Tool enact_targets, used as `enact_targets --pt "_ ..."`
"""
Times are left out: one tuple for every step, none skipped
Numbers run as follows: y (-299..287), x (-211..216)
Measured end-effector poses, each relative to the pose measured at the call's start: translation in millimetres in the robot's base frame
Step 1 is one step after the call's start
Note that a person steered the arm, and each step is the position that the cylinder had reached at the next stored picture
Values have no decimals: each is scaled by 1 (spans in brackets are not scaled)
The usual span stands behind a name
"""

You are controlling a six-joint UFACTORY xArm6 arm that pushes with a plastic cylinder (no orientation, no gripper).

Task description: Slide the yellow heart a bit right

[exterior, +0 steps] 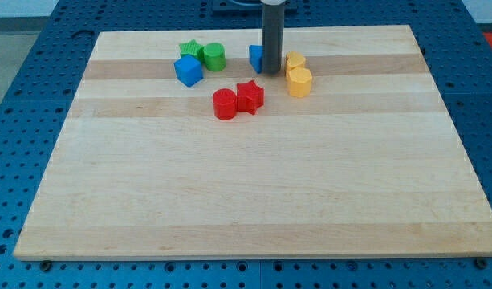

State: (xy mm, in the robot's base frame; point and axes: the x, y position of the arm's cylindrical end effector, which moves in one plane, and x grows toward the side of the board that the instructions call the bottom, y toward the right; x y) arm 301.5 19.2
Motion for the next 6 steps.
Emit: enact_targets --pt "-9 0" --pt "-4 0" --pt "17 0" --pt "10 1" --pt "5 2" --pt "5 6"
